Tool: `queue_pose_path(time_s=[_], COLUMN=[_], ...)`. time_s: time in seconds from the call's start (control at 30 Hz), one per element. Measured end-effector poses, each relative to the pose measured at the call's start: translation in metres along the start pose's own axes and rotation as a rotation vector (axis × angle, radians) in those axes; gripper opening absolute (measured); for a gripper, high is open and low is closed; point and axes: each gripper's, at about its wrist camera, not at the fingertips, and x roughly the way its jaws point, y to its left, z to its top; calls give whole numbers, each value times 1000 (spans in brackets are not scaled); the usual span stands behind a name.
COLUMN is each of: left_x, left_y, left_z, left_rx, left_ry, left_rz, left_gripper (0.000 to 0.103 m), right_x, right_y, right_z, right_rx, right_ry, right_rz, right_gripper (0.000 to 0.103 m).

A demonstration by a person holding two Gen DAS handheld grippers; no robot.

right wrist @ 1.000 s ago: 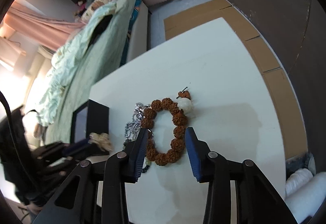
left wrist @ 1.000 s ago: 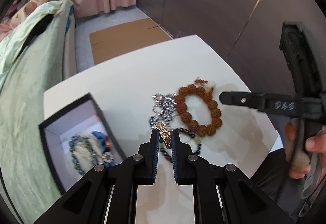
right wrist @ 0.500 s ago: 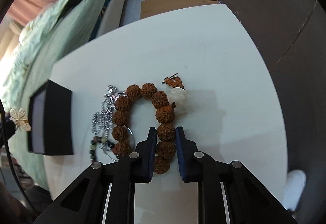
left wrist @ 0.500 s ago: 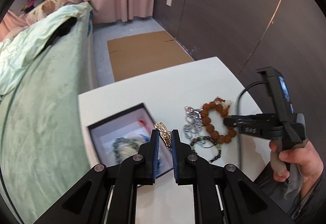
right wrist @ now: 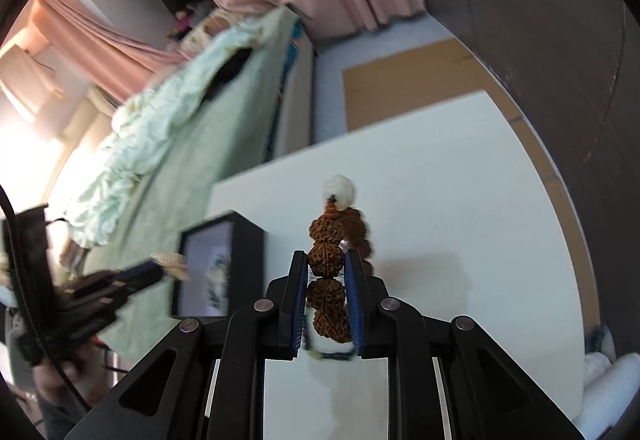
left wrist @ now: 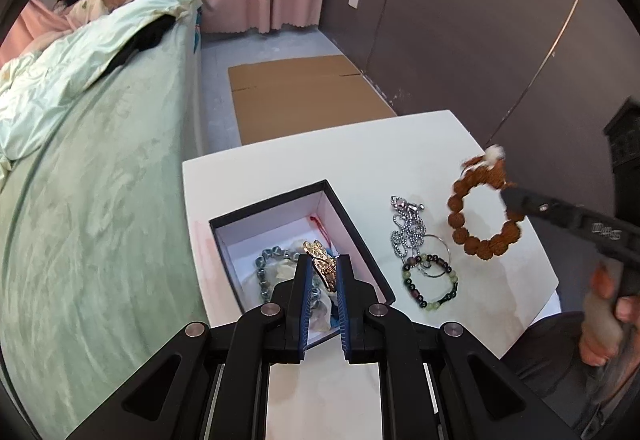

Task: Organize jewelry
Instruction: 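Lower the gold bracelet into the black box with left while right grasps the brown bead bracelet, then carry the brown bead bracelet into the black box and open the right gripper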

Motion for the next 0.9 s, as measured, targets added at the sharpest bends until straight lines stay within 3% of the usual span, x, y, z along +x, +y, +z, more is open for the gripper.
queue_pose_path(time_s=[0.13, 0.23, 0.4, 0.5, 0.9], left_x=[7, 11, -8, -21, -42], left_y=[1, 6, 26, 37, 80], left_z=[1, 3, -1, -3, -15], left_rx=[-1, -1, -40, -52, -129], left_ry=[21, 51, -9, -34, -67], left_rz=[15, 31, 57, 57, 68], left_gripper=[13, 22, 76, 82, 85], right_x=[-6, -8, -1, 10, 44], right_y=[27, 47, 79, 99, 131], right_z=[0, -1, -5, -11, -13], right_rx=[-15, -32, -47, -61, -47], right_ry=[-46, -72, -69, -53, -35], right_rz=[86, 146, 244, 267, 251], right_gripper=[20, 20, 20, 20, 20])
